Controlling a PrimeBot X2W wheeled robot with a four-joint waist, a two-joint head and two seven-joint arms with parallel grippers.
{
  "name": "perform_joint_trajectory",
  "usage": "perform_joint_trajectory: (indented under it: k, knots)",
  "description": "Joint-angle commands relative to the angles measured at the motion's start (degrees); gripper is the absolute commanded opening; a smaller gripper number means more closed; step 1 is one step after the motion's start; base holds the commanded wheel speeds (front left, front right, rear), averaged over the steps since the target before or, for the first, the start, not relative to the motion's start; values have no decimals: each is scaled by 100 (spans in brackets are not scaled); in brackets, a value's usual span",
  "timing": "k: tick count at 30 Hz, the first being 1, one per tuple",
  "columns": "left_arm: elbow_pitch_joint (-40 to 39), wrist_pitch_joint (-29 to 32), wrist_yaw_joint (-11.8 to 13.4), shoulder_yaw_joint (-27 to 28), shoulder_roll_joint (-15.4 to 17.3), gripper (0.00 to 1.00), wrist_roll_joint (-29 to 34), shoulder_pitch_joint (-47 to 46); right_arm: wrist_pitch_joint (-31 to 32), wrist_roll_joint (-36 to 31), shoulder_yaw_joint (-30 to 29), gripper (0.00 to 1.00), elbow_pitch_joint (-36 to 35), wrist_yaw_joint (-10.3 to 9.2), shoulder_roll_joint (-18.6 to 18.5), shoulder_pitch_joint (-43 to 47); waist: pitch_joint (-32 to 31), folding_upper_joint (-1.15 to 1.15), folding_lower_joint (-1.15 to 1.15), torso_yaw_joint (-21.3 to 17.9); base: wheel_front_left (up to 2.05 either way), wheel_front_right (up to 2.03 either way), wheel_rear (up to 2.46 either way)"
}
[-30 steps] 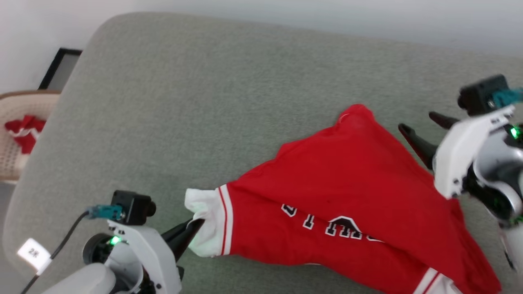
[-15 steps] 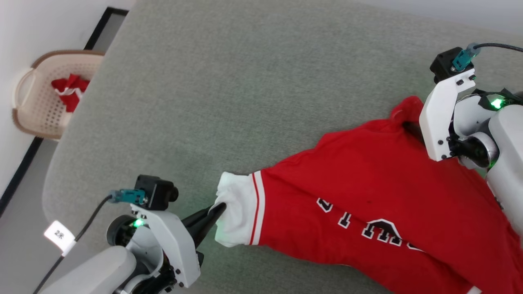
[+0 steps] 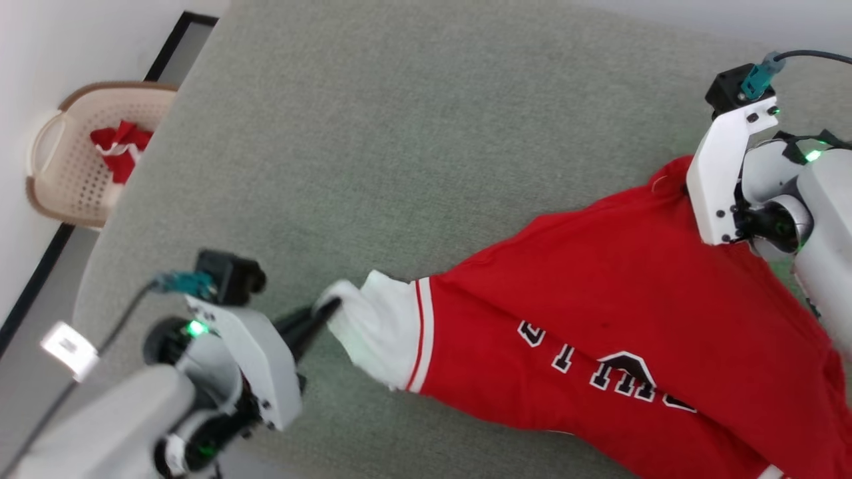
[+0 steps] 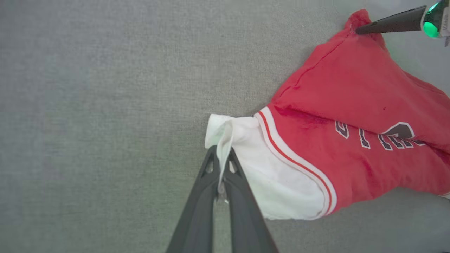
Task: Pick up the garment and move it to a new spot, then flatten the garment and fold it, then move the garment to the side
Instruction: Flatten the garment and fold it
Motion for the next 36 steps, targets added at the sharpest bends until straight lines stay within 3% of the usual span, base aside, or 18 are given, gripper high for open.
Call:
perform_joint_trajectory:
  k: [1,8,16,26,36]
  knots:
    - [-43,71,56,57,88,0,58,-162,-126,82,15,0,-46,-11,-95,-80,-180,0,0,-180,0,0,0]
    - [-141,607,126,243,500,0,217,-892,-431,284,21,0,-385,-10,-326,-233,-550,0,0,-583,0,0,0]
    - [249,1397,-65,442,775,0,437,-2130,-793,331,-202,0,-841,-10,-550,-444,-1034,0,0,-1135,0,0,0]
    - [1424,1619,-535,552,500,0,976,-3658,-999,-17,-731,0,-1382,-11,-680,-746,-1398,0,0,-1590,0,0,0]
    - [2593,1366,-921,562,-50,0,1377,-4862,-1144,-541,-1406,0,-1784,-10,-454,-897,-1494,0,0,-1811,0,0,0]
